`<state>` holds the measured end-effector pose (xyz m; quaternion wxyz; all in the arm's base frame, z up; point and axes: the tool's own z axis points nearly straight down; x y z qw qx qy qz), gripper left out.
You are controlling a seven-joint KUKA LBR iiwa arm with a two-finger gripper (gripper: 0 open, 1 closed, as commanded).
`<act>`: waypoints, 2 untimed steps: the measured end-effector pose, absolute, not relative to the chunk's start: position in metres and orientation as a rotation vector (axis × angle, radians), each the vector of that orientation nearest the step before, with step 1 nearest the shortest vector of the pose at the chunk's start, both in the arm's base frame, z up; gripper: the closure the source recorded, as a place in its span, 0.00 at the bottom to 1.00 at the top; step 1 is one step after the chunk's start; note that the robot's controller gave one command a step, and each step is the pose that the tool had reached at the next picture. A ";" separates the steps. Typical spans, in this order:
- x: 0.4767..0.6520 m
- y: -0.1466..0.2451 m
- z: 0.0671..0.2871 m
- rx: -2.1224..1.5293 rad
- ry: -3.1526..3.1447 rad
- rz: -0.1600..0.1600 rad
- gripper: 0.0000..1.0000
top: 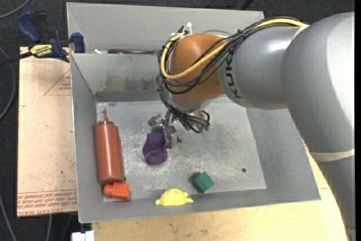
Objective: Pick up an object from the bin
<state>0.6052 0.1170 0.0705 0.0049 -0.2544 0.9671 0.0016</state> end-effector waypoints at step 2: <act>0.610 0.125 0.195 -0.752 3.036 0.007 1.00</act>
Offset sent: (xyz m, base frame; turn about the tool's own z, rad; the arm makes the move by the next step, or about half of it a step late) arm 0.0000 0.0000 0.0000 0.0000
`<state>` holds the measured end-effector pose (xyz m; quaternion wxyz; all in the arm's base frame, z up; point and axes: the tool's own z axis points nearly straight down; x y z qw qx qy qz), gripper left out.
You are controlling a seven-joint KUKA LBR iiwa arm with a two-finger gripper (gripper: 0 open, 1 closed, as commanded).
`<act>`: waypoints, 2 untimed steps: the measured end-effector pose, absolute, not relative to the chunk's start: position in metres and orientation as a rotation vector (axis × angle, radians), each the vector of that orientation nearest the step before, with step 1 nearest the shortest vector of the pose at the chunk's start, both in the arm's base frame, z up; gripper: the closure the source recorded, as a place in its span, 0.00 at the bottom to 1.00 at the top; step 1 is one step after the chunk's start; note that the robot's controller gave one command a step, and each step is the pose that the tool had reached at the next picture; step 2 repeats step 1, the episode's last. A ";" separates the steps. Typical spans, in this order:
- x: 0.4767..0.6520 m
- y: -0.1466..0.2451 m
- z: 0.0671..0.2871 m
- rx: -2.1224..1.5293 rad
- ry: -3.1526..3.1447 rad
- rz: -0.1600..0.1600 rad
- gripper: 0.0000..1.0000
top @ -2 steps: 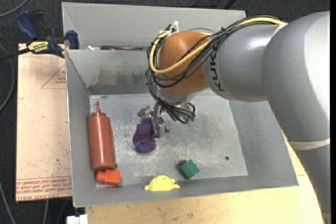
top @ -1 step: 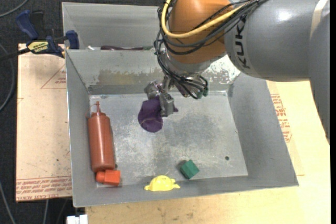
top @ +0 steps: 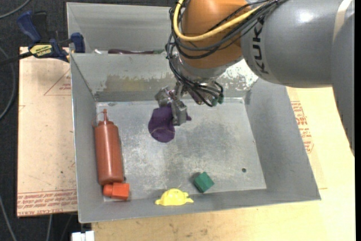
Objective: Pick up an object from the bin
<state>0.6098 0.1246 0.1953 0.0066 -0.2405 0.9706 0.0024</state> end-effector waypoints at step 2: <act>0.611 0.124 0.231 -0.719 3.047 0.009 1.00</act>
Offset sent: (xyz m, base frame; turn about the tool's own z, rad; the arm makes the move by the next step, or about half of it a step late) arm -0.0109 0.0039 0.1394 0.0116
